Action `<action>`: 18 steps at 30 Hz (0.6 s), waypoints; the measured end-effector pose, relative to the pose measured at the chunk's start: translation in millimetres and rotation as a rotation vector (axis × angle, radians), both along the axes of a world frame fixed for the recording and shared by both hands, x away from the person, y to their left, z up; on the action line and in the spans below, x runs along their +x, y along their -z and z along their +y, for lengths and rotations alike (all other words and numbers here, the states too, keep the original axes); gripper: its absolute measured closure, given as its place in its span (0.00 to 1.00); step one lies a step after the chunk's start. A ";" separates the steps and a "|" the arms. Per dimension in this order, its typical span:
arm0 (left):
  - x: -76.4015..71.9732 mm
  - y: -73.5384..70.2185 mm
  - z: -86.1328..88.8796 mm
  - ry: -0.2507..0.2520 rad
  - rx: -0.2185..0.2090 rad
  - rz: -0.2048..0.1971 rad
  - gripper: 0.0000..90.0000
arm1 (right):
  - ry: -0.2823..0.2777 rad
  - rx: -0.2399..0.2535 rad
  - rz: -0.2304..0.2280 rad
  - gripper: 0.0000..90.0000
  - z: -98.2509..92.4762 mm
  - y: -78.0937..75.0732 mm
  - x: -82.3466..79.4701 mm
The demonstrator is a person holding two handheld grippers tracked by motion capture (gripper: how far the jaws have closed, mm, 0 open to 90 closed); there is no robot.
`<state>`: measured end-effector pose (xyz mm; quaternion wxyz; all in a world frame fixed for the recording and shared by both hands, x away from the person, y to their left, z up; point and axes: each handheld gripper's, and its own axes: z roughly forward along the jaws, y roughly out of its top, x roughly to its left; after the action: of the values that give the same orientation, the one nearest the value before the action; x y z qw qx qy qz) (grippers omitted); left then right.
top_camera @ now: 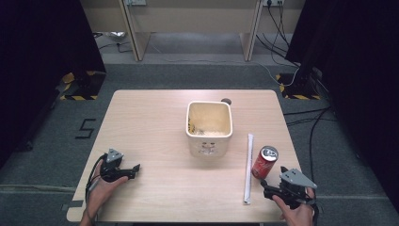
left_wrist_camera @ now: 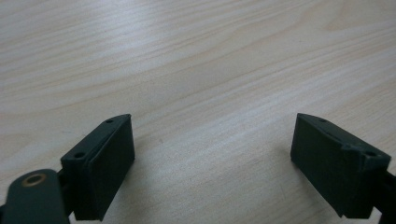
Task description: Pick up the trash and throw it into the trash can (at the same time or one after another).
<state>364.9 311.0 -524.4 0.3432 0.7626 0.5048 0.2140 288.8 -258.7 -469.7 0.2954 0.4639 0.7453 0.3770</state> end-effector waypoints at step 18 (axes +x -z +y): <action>0.0 0.0 0.0 0.000 0.000 0.000 0.14 | -0.008 0.046 -0.048 0.17 6.7 -16.7 24.7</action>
<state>364.9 311.0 -524.4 0.3432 0.7626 0.5048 0.2140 313.5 -252.0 -453.0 0.3010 0.4583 0.7308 0.4065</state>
